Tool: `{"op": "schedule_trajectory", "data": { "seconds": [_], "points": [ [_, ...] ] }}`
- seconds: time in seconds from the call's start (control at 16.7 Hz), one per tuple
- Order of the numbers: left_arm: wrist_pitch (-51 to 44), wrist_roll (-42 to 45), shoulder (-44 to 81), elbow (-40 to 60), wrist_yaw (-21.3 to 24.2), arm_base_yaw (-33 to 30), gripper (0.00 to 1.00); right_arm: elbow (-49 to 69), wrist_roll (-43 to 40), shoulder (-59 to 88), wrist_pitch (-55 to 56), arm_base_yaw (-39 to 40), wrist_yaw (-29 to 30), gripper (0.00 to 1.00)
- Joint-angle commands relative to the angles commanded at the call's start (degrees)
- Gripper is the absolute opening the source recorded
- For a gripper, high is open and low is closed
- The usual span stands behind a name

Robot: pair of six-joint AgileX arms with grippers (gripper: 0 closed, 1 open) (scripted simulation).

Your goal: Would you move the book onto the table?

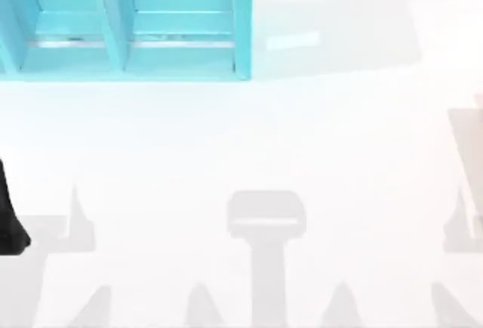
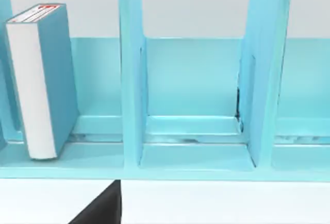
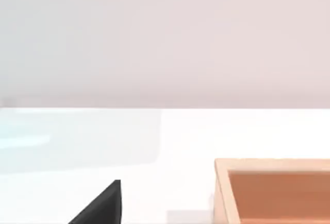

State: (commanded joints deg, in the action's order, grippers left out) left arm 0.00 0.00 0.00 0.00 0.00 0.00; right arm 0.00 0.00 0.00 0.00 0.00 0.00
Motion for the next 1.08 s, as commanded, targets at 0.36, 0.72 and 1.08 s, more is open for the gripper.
{"op": "schedule_trajectory", "data": {
  "seconds": [0.36,0.72,1.08],
  "points": [
    [4.35,0.18,5.95,3.67,2.22,1.73,1.00,0.00,0.00,0.00,0.00,0.00,0.00,1.00],
    [19.06,0.80,32.86,15.84,9.88,8.90,1.00,0.00,0.00,0.00,0.00,0.00,0.00,1.00],
    [36.76,1.88,72.74,30.32,19.62,17.85,1.00,0.00,0.00,0.00,0.00,0.00,0.00,1.00]
  ]
}}
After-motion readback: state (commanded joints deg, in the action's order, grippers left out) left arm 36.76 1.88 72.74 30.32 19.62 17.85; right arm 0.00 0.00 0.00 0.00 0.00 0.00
